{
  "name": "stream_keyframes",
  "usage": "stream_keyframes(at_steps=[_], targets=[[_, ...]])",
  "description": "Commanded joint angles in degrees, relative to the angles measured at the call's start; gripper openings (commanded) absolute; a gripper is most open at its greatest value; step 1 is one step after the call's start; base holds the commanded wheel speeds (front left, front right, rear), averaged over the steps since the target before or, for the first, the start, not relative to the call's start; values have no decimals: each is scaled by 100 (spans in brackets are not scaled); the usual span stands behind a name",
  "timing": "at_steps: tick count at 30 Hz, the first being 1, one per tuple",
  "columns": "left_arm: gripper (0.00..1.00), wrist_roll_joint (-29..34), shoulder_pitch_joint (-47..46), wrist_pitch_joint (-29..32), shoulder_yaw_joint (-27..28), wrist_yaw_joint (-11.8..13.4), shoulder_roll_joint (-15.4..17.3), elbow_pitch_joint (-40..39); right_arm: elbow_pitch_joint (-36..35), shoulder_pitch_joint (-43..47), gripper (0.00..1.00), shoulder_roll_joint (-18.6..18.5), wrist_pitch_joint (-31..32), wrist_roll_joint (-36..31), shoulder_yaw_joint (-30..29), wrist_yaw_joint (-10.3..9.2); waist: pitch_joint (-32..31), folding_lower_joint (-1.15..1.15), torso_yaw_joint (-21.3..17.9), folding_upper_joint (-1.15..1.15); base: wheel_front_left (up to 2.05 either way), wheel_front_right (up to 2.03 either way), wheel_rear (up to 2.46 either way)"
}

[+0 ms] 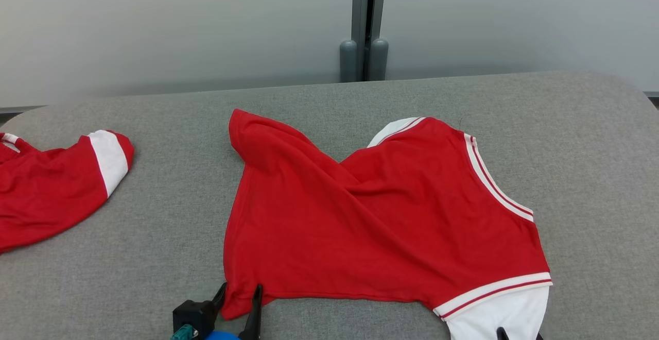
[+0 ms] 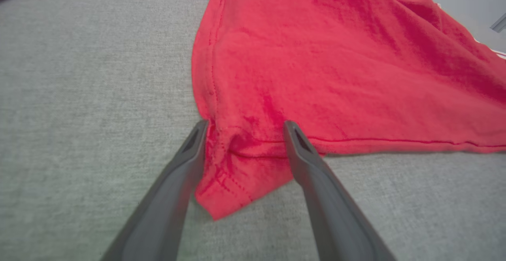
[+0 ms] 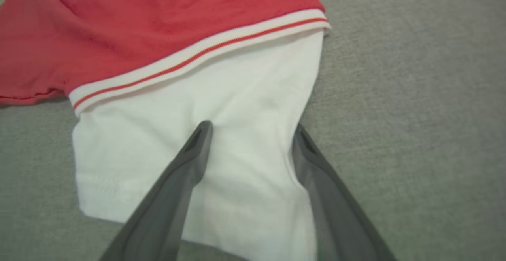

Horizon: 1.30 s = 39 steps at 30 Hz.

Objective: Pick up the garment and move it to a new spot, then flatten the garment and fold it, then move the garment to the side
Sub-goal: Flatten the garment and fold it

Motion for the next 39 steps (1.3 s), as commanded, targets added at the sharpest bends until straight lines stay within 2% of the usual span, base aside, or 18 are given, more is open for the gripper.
stream_keyframes(at_steps=[1,4,5,6,7,8,15,27,32,39], targets=[[100,-41,-54,-1,-17,-43,33,-5,55,44,100,128,103,9,173,76,-6,0,-5,0,0,0,0],[100,-85,-61,0,-79,-44,44,15,42,26,100,96,100,82,250,76,-15,0,-7,0,0,0,0],[87,-94,-71,-1,-108,-44,43,56,44,9,89,92,100,107,284,76,-19,0,-6,0,0,0,0],[42,-117,-85,0,-139,-44,42,95,46,0,38,91,100,145,321,76,-32,0,-7,0,0,0,0],[29,-143,-103,0,-170,-44,40,148,35,-10,17,78,99,167,368,76,-38,0,-4,0,0,0,0],[0,-181,-119,0,-209,-44,37,204,12,-24,0,55,99,203,414,75,-43,0,-4,0,0,0,0],[0,-259,-266,-1,-244,-27,84,23,-520,-89,0,-65,56,206,425,42,-61,0,10,0,0,0,0],[0,-134,-705,-1,-179,-26,320,-1087,-1796,-504,0,-330,55,199,17,42,64,0,43,0,0,0,0],[0,-126,-1463,-2,-301,-26,570,-1307,-2103,-1288,0,-554,56,231,12,42,316,0,-39,0,0,0,0],[0,-216,-3122,24,-629,-26,1007,-1213,-1946,-3194,0,-867,56,408,396,42,948,0,-251,0,0,0,0]])
